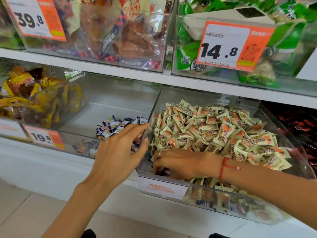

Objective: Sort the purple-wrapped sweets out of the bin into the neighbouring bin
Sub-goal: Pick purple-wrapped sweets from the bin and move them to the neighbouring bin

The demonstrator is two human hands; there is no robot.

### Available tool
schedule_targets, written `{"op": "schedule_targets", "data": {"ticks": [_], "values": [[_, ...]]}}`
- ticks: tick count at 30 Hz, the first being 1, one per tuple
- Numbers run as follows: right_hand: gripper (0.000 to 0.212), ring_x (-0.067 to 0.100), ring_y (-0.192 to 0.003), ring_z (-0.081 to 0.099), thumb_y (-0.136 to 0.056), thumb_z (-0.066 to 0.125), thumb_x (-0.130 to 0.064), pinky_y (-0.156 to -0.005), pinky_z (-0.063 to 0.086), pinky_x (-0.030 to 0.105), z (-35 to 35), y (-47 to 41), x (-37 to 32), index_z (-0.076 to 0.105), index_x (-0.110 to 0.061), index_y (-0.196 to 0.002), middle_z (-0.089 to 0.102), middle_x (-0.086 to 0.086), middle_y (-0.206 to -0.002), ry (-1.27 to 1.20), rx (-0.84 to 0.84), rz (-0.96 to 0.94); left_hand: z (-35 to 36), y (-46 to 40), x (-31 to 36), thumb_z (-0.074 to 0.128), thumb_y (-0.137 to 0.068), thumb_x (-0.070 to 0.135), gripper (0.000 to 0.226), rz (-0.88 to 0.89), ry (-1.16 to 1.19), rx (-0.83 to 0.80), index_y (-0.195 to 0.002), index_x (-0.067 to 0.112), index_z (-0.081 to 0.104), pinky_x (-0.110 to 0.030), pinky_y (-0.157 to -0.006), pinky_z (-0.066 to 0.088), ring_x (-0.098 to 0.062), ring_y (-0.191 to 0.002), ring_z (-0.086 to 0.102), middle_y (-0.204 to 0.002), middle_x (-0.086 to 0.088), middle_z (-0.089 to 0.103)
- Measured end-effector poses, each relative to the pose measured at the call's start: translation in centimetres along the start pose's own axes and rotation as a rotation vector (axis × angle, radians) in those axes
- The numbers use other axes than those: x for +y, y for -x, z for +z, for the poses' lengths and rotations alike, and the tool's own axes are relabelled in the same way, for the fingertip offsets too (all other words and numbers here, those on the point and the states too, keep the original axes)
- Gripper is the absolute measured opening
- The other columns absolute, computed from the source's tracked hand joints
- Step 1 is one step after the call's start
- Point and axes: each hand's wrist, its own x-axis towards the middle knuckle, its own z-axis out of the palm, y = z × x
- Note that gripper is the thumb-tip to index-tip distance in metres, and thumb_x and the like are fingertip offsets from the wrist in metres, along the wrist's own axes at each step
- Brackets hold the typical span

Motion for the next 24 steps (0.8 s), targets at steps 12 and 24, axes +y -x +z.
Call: {"op": "schedule_targets", "data": {"ticks": [12,24], "values": [[0.03,0.0,-0.094,0.065,-0.078,0.077,-0.022,-0.08,0.05,0.014,-2.1,4.6,0.0,0.072,-0.02,-0.107,0.072,-0.01,-0.104,-0.779,0.522,0.304,0.1,0.0,0.9,0.068,-0.083,0.026,0.035,0.033,-0.053,0.111,-0.118,0.027,0.063,-0.018,-0.066,0.045,-0.007,-0.092,0.06,-0.111,0.012,0.064],[0.028,0.011,-0.08,0.064,-0.067,0.077,-0.01,-0.067,0.055,0.021,-4.4,4.7,-3.7,0.071,-0.014,-0.095,0.066,0.005,-0.096,-1.86,0.943,0.453,0.9,-0.6,6.1,0.065,-0.074,0.061,0.05,-0.089,0.322,0.023,-0.115,0.038,0.047,-0.025,-0.072,0.055,0.004,-0.084,0.063,-0.102,0.019,0.065]]}}
